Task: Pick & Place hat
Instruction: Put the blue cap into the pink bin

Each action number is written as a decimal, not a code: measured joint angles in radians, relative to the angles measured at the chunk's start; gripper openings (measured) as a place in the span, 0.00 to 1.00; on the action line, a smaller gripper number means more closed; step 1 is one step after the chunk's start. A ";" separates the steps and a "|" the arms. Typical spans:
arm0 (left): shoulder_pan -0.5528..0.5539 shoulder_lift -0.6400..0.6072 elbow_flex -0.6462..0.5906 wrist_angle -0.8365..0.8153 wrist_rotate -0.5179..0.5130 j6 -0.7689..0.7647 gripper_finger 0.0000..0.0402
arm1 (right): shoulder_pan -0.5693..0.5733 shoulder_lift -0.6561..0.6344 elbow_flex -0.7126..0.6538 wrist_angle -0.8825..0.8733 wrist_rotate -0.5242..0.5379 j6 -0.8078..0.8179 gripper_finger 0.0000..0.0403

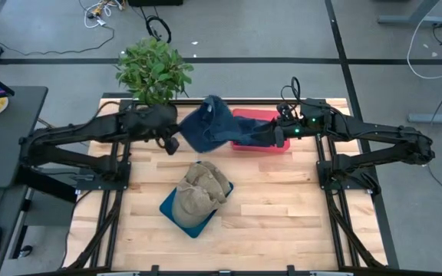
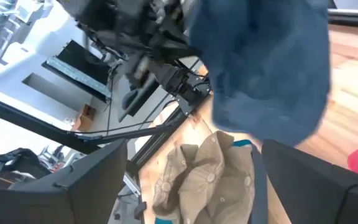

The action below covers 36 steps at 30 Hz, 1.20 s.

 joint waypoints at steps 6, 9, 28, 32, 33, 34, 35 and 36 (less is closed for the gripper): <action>-0.067 -0.079 0.000 0.228 -0.026 0.171 0.03 | 0.000 0.000 0.000 0.022 -0.006 0.023 0.93; -0.086 -0.105 0.001 0.342 -0.050 0.247 0.03 | 0.000 0.000 0.000 0.055 -0.009 0.032 0.93; -0.086 -0.093 0.002 1.058 0.241 0.530 0.03 | 0.031 0.083 0.000 0.702 -0.120 0.554 0.93; -0.085 -0.046 0.002 1.133 0.310 0.579 0.03 | 0.055 0.180 0.000 0.874 -0.114 0.666 0.93; -0.085 -0.031 0.002 1.147 0.333 0.588 0.03 | 0.060 0.206 0.000 0.931 -0.113 0.693 0.93; -0.085 -0.013 0.002 1.161 0.350 0.601 0.03 | 0.065 0.231 0.000 0.993 -0.113 0.721 0.93; -0.085 0.003 0.002 1.176 0.366 0.606 0.03 | 0.069 0.260 0.000 1.063 -0.113 0.748 0.93; -0.085 0.018 0.001 1.189 0.378 0.608 0.03 | 0.073 0.286 0.000 1.128 -0.113 0.779 0.93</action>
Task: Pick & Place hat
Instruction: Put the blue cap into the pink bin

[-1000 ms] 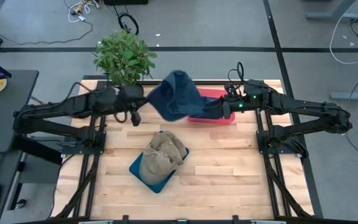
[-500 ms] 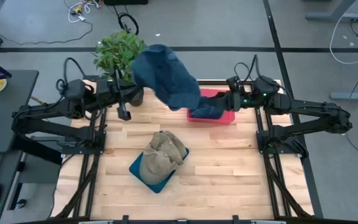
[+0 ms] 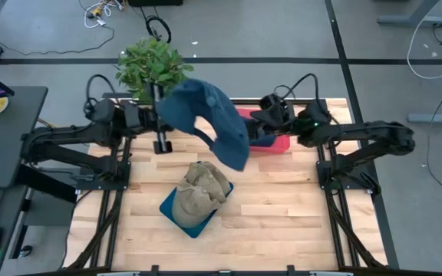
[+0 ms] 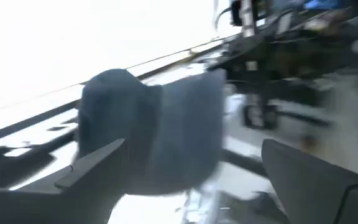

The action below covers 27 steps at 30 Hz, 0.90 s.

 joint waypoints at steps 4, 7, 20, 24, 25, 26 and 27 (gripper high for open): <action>0.007 0.056 0.000 0.066 0.010 0.009 0.03 | 0.020 0.096 0.000 0.211 0.003 0.117 0.93; 0.021 0.095 0.000 0.154 0.009 0.011 0.03 | 0.046 0.147 0.000 0.263 0.010 0.161 0.93; 0.069 0.215 0.000 0.292 0.150 -0.029 0.03 | 0.104 0.269 0.080 0.431 0.100 0.235 0.93; 0.068 0.224 -0.001 0.291 0.179 -0.029 0.03 | 0.103 0.272 0.110 0.424 0.085 0.237 0.91; 0.068 0.224 -0.001 0.294 0.182 -0.029 0.03 | 0.103 0.272 0.114 0.424 0.084 0.237 0.90; 0.068 0.224 -0.001 0.301 0.183 -0.029 0.03 | 0.103 0.272 0.114 0.424 0.084 0.237 0.89; 0.068 0.224 -0.001 0.311 0.185 -0.029 0.03 | 0.103 0.272 0.114 0.423 0.082 0.237 0.87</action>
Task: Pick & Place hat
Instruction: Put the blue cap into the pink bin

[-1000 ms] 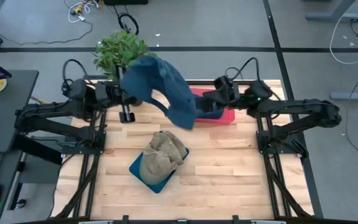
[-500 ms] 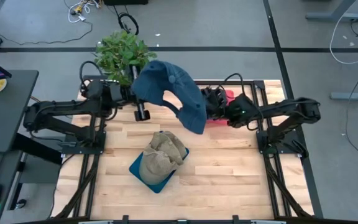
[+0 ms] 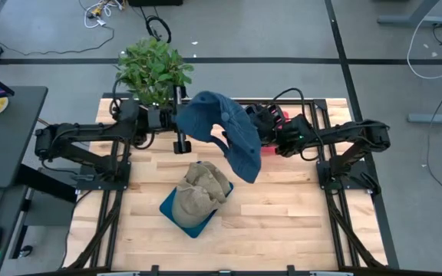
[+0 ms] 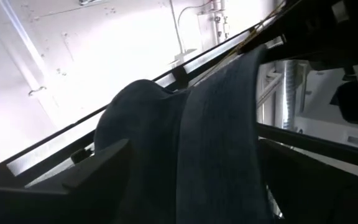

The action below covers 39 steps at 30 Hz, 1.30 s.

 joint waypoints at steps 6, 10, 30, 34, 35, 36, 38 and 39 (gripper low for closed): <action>0.000 -0.002 0.000 0.043 0.016 0.000 0.03 | 0.000 0.000 0.000 -0.009 -0.001 -0.020 0.68; 0.000 -0.001 0.000 0.040 0.016 0.000 0.03 | 0.000 0.000 0.000 -0.009 0.000 -0.029 0.51; 0.011 -0.002 0.001 0.008 0.019 -0.030 0.03 | 0.000 0.000 0.000 -0.022 -0.031 -0.142 0.05; 0.011 -0.002 0.001 0.003 0.020 -0.053 0.04 | 0.000 0.000 0.000 -0.021 -0.036 -0.169 0.02; 0.011 -0.002 0.001 0.001 0.020 -0.056 0.04 | 0.000 0.000 0.000 -0.021 -0.039 -0.173 0.02; 0.011 -0.002 0.001 0.000 0.020 -0.062 0.04 | 0.000 0.000 0.000 -0.021 -0.041 -0.176 0.02; 0.011 -0.002 0.001 -0.001 0.019 -0.085 0.04 | 0.000 0.000 0.000 -0.023 -0.044 -0.189 0.02; 0.011 -0.002 0.001 -0.001 0.019 -0.098 0.04 | 0.000 0.000 0.000 -0.023 -0.045 -0.196 0.02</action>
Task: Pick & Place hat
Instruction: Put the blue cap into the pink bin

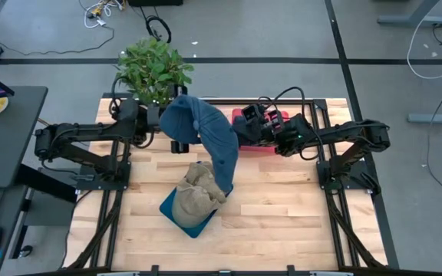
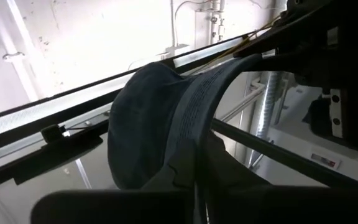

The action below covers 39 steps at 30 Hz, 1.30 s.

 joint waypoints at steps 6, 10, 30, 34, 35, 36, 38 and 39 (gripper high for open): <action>0.000 0.001 0.000 -0.009 -0.004 -0.090 0.13 | 0.000 -0.001 0.000 0.002 -0.012 -0.012 0.02; 0.000 0.002 -0.001 -0.004 -0.020 -0.149 0.25 | 0.000 -0.002 0.000 0.028 -0.016 -0.020 0.02; 0.001 -0.009 -0.001 -0.317 -0.270 -0.294 0.68 | -0.054 -0.066 0.000 0.071 0.016 -0.139 0.01; 0.001 -0.029 -0.001 -0.372 -0.272 -0.312 0.68 | -0.095 -0.146 0.000 -0.048 -0.007 -0.197 0.01; 0.000 -0.034 -0.001 -0.373 -0.277 -0.331 0.68 | -0.106 -0.174 0.000 -0.106 -0.020 -0.221 0.01; 0.000 -0.047 0.000 -0.391 -0.283 -0.355 0.68 | -0.117 -0.203 0.000 -0.171 -0.031 -0.248 0.01; 0.001 -0.073 -0.001 -0.431 -0.302 -0.375 0.68 | -0.137 -0.261 0.000 -0.307 -0.039 -0.309 0.01; 0.000 -0.084 0.001 -0.447 -0.309 -0.373 0.68 | -0.148 -0.293 0.000 -0.381 -0.046 -0.340 0.01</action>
